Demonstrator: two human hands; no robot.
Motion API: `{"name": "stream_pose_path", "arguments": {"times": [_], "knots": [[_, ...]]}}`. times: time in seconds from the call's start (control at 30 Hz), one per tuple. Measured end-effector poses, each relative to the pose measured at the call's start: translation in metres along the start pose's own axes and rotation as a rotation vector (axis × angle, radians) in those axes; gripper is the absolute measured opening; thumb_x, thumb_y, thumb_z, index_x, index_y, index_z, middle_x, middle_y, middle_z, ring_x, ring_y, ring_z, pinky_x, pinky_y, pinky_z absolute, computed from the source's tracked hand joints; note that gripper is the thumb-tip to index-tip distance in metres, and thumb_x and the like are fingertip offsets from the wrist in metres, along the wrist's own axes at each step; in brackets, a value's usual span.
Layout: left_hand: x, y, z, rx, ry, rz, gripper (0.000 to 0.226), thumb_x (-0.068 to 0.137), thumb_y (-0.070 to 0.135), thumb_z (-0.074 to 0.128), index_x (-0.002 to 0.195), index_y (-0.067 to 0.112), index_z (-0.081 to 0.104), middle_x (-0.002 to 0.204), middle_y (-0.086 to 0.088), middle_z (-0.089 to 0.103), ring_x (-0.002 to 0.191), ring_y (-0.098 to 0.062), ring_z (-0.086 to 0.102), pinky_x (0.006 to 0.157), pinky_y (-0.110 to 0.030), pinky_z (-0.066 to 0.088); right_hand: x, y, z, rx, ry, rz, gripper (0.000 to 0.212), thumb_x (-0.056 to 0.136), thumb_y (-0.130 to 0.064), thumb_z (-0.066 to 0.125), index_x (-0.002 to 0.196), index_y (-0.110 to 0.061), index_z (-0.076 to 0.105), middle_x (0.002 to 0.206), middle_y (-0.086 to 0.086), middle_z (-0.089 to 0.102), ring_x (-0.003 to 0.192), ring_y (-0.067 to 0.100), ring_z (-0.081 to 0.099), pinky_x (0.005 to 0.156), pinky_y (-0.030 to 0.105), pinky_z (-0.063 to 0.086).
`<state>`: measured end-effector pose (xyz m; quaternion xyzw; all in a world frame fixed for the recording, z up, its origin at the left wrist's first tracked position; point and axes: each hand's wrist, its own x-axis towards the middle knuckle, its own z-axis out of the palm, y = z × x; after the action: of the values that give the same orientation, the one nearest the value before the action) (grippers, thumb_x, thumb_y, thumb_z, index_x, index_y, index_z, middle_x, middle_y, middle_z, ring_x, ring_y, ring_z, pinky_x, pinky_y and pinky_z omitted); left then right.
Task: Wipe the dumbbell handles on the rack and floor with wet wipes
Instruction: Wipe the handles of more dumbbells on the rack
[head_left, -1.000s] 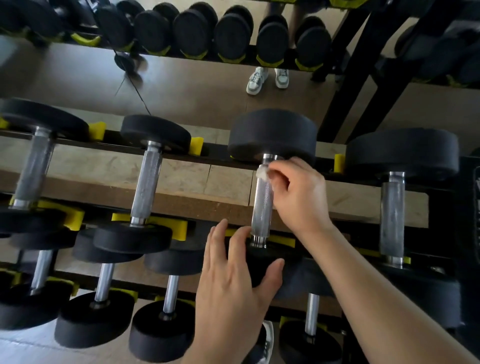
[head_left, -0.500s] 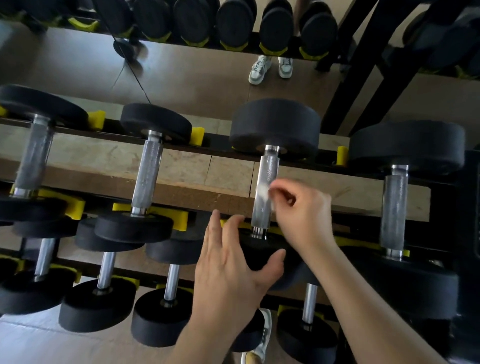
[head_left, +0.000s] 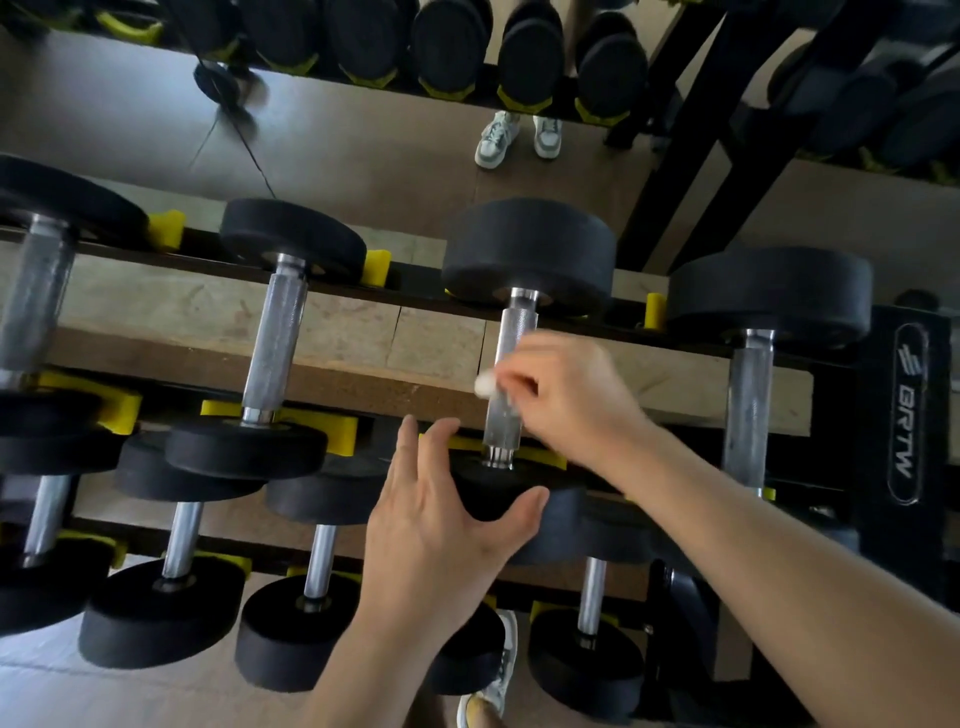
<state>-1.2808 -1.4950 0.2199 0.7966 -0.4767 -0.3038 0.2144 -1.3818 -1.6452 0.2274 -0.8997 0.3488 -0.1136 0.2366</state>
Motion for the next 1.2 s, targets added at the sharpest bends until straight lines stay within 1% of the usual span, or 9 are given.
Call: {"name": "stream_pose_path", "arguments": {"times": [0.1,0.23,0.43,0.5,0.57,0.7,0.87,1.07,1.2], "knots": [[-0.002,0.002,-0.003,-0.021,0.008,-0.007,0.089,0.07,0.078,0.049,0.142,0.032,0.025,0.157,0.005,0.019,0.142,-0.019,0.031,0.104,-0.033,0.039,0.014,0.0,-0.005,0.021,0.175,0.076,0.011,0.089,-0.01,0.063,0.086,-0.012,0.073,0.084,-0.005,0.061,0.075,0.005,0.056,0.07,0.019,0.048],[0.001,-0.001,-0.008,-0.07,-0.013,-0.01,0.085,0.069,0.075,0.052,0.139,0.035,0.025,0.153,0.01,0.027,0.142,-0.013,0.03,0.107,-0.033,0.04,-0.017,-0.02,-0.002,0.088,-0.352,0.119,0.012,0.09,-0.029,0.064,0.095,-0.021,0.072,0.086,-0.011,0.059,0.078,0.0,0.055,0.076,0.02,0.048],[0.011,0.002,-0.021,-0.132,-0.039,0.043,0.06,0.084,0.058,0.056,0.138,0.041,0.035,0.143,0.026,0.026,0.14,-0.002,0.023,0.107,-0.024,0.029,0.015,-0.008,-0.001,0.037,0.065,0.149,0.008,0.087,-0.017,0.067,0.086,-0.015,0.074,0.084,-0.008,0.061,0.073,0.005,0.057,0.069,0.021,0.05],[0.031,0.005,-0.026,-0.119,0.061,0.13,0.04,0.091,0.045,0.055,0.13,0.036,0.054,0.135,0.018,0.045,0.124,-0.002,0.045,0.1,-0.021,0.041,-0.001,-0.012,0.002,0.126,-0.08,0.202,0.007,0.087,-0.021,0.067,0.087,-0.02,0.074,0.087,-0.009,0.063,0.078,0.005,0.059,0.073,0.024,0.051],[0.054,0.009,-0.031,-0.115,0.059,0.168,0.023,0.091,0.034,0.061,0.113,0.032,0.068,0.108,0.017,0.062,0.094,0.003,0.058,0.082,-0.014,0.049,-0.015,-0.014,0.006,0.216,-0.166,0.266,0.006,0.086,-0.023,0.069,0.088,-0.022,0.075,0.09,-0.011,0.065,0.082,0.002,0.061,0.075,0.02,0.05],[0.075,0.016,-0.022,-0.105,-0.049,0.104,0.018,0.082,0.036,0.074,0.099,0.036,0.068,0.084,0.019,0.064,0.076,0.005,0.058,0.063,-0.003,0.04,-0.019,-0.007,0.008,0.283,0.113,0.375,0.011,0.084,-0.014,0.071,0.092,-0.021,0.073,0.088,-0.011,0.066,0.08,-0.003,0.06,0.073,0.007,0.046],[0.095,0.013,-0.018,-0.141,-0.025,0.093,0.027,0.078,0.026,0.078,0.066,0.041,0.059,0.069,0.019,0.062,0.069,0.006,0.058,0.059,-0.006,0.041,-0.034,-0.01,0.019,0.449,0.175,0.444,0.018,0.083,-0.016,0.074,0.098,-0.024,0.07,0.09,-0.012,0.066,0.083,-0.001,0.062,0.074,0.016,0.053],[0.127,0.036,-0.01,-0.297,0.22,0.057,0.016,0.087,0.016,0.068,0.078,0.029,0.065,0.077,0.014,0.066,0.074,0.0,0.062,0.066,-0.019,0.048,0.01,0.001,0.023,0.237,0.575,0.368,0.013,0.082,-0.006,0.072,0.093,-0.012,0.073,0.091,-0.003,0.067,0.077,0.003,0.062,0.071,0.008,0.048],[0.132,0.04,-0.007,-0.253,0.294,-0.004,0.004,0.086,0.022,0.07,0.086,0.025,0.073,0.088,0.013,0.063,0.081,-0.002,0.057,0.067,-0.012,0.038,0.018,-0.004,0.031,0.283,0.711,0.443,0.012,0.083,-0.008,0.072,0.095,-0.013,0.074,0.096,-0.002,0.067,0.083,0.002,0.061,0.073,0.006,0.046]]}}
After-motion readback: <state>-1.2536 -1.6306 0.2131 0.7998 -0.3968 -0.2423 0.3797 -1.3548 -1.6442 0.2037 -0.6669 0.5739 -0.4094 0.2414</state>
